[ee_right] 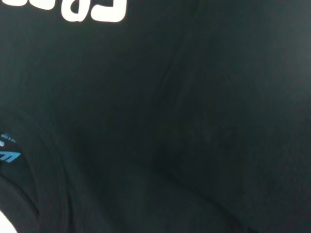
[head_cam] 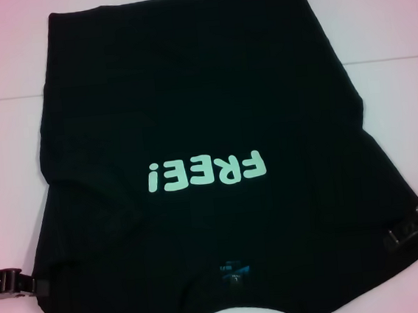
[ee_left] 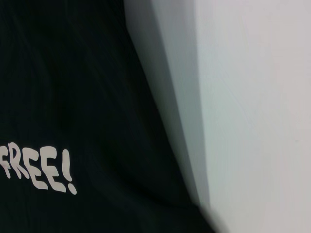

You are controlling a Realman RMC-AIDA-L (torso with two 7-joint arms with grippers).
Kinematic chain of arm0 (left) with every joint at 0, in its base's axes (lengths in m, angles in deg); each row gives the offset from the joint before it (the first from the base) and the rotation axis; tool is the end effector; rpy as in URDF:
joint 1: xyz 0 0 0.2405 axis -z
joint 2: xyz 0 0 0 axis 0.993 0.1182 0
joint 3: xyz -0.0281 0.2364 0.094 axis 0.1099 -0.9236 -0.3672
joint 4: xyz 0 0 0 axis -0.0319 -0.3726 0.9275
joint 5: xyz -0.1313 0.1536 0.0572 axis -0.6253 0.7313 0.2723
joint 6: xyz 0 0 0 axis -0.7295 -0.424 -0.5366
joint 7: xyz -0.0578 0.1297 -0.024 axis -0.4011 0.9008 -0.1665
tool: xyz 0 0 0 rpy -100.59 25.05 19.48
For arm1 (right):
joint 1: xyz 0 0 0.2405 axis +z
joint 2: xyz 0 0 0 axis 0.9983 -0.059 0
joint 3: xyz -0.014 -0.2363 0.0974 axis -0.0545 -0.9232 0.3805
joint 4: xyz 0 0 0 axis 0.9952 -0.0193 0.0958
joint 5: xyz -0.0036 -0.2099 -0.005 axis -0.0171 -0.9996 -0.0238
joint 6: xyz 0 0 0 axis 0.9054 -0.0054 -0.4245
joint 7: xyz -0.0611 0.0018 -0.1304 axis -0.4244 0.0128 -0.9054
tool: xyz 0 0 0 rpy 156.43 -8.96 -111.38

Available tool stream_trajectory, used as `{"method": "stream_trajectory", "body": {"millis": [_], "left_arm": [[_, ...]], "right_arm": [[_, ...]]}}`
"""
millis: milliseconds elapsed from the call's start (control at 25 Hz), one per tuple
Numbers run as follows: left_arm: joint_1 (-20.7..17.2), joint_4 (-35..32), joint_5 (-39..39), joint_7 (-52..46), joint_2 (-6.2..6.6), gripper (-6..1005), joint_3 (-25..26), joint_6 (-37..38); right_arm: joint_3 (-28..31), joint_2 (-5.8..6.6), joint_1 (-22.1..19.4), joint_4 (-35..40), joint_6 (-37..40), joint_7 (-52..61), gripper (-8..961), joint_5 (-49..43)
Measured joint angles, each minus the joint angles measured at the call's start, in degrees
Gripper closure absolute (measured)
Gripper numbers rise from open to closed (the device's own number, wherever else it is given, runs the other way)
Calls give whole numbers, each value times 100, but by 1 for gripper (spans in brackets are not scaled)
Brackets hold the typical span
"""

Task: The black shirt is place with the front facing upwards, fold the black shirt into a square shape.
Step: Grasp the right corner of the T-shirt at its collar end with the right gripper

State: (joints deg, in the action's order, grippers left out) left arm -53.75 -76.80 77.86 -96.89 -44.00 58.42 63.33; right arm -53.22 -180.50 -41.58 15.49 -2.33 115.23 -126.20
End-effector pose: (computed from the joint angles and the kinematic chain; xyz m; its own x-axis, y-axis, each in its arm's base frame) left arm -0.3518 0.3009 0.0668 0.2079 0.9562 0.2062 0.9728 -0.1801 -0.1459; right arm 0.2805 0.3727 0.0271 0.3936 -0.9122 0.1136 -0.8441 -0.4076 -0.3484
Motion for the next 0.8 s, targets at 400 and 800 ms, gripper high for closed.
{"method": "stream_trajectory", "body": {"millis": [400,800], "left_arm": [[6,0,0,0,5,1000,0,-1],[28,0,0,0,5,1000,0,-1]], "right_arm": [[19,-52,56,-63,93,-109,90,11],[54,-61,89,-130,126,-174,122,83]]}}
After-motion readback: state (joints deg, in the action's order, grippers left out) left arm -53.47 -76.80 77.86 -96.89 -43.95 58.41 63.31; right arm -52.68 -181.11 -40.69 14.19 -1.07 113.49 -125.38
